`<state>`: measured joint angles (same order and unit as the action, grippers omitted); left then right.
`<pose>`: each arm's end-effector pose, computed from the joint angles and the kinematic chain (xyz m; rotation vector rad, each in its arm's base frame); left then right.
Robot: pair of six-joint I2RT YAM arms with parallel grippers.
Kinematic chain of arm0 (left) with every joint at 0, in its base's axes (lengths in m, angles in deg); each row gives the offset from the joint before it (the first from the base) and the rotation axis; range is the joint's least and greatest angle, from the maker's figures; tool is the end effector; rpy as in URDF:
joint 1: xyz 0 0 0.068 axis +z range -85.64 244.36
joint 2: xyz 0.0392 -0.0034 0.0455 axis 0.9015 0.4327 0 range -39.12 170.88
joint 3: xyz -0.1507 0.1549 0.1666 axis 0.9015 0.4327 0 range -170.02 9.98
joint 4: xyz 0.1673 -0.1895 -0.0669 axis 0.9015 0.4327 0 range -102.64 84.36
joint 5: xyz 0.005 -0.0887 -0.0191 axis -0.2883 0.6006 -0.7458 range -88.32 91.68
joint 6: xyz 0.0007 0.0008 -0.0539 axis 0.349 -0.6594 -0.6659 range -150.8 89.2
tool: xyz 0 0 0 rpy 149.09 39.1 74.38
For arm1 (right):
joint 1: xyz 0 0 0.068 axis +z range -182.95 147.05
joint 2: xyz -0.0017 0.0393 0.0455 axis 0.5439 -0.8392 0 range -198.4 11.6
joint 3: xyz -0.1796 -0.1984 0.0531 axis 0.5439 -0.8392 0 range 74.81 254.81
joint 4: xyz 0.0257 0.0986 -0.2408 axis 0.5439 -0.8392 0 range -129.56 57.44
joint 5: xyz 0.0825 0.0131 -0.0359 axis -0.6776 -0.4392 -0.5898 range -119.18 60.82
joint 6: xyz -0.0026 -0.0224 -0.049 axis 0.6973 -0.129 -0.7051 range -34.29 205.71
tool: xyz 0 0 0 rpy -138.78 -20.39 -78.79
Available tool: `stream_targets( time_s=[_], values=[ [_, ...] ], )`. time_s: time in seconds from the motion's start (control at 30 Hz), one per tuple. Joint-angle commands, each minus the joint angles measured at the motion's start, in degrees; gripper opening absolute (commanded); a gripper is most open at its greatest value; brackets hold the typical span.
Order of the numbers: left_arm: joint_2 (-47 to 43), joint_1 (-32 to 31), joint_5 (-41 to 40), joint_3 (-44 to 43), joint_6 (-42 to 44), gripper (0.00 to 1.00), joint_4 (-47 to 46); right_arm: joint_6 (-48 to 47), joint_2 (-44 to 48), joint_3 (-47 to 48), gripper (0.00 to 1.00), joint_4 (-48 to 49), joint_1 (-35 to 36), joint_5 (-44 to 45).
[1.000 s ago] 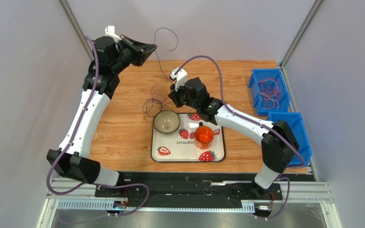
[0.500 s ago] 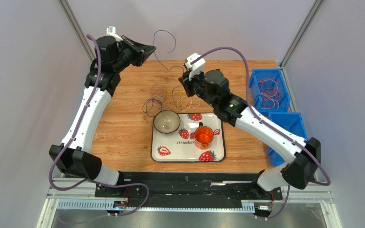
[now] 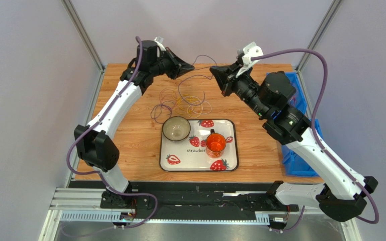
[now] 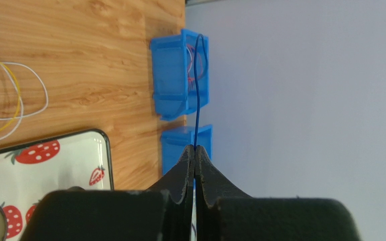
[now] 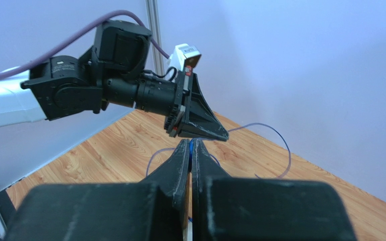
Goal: Untangle the cables
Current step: Untie the cable.
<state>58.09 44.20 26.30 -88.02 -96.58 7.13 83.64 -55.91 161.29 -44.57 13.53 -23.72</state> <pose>0.3684 -0.1511 0.4043 -0.5162 2.0765 -1.3660 0.1677 0.1716 0.5070 -0.5331 1.3750 0.5635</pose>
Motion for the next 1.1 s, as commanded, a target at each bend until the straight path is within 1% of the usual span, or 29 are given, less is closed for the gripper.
stream_targets(
  time_s=[0.0, 0.13, 0.17, 0.2, 0.27, 0.3, 0.33, 0.37, 0.4, 0.43, 0.6, 0.73, 0.8, 0.97, 1.07],
  values=[
    [2.46, -0.84, -0.45, -1.94, 2.59, 0.0, 1.77, 1.63, 5.1, 1.94, 0.0, 1.38, 0.37, -1.06],
    [3.34, -2.16, -0.37, -2.46, 3.11, 0.0, 1.59, -0.65, 6.42, 2.47, 0.0, -0.29, 0.37, 1.31],
    [3.43, -2.34, 0.07, -2.55, 3.2, 0.03, 1.5, -1.96, 6.77, 2.56, 0.0, -0.82, 0.37, 2.01],
    [3.43, -2.42, 0.95, -3.07, 3.46, 0.18, 1.24, -2.59, 7.03, 2.56, 0.0, -1.08, 0.37, 3.41],
    [3.34, -2.6, 2.0, -3.78, 4.52, 0.35, 1.15, -4.17, 8.0, 2.38, 0.0, -1.61, 0.37, 4.65],
    [3.25, -2.69, 2.53, -4.39, 4.95, 0.47, 1.41, -4.7, 8.26, 2.47, 0.0, -1.7, 0.37, 5.96],
    [2.55, -2.69, 2.62, -4.48, 5.92, 0.53, 1.5, -5.22, 8.53, 2.56, 0.0, -1.79, 0.37, 6.49],
    [2.03, -2.69, 2.71, -4.4, 6.36, 0.57, 1.5, -5.58, 9.05, 2.64, 0.0, -2.22, 0.28, 6.93],
    [1.5, -2.78, 2.54, -3.87, 6.97, 0.65, 1.59, -6.71, 9.23, 3.08, 0.0, -2.49, 0.37, 7.72],
    [0.54, -2.69, 2.45, -3.61, 7.76, 0.68, 1.76, -7.07, 9.49, 3.43, 0.0, -2.75, 0.45, 8.08],
    [-3.07, -2.69, 1.92, -1.77, 11.54, 0.7, 5.36, -9.44, 10.81, 6.06, 0.0, -6.09, 0.37, 13.25],
    [-9.12, -1.99, 0.96, 1.39, 17.42, 0.7, 9.31, -10.68, 12.31, 6.86, 0.0, -8.82, 0.37, 18.0],
    [-11.68, -1.37, 0.43, 4.99, 19.36, 0.69, 11.94, -10.77, 13.45, 6.69, 0.0, -10.4, 0.37, 20.89],
    [-22.22, 2.14, 0.34, 14.74, 25.78, 0.69, 17.65, -11.9, 16.52, 4.5, 0.0, -12.34, 0.37, 27.93],
    [-28.29, 3.9, -2.55, 18.52, 30.52, 0.69, 22.48, -13.92, 17.85, 2.91, 0.0, -11.9, 0.37, 34.42]
  ],
)
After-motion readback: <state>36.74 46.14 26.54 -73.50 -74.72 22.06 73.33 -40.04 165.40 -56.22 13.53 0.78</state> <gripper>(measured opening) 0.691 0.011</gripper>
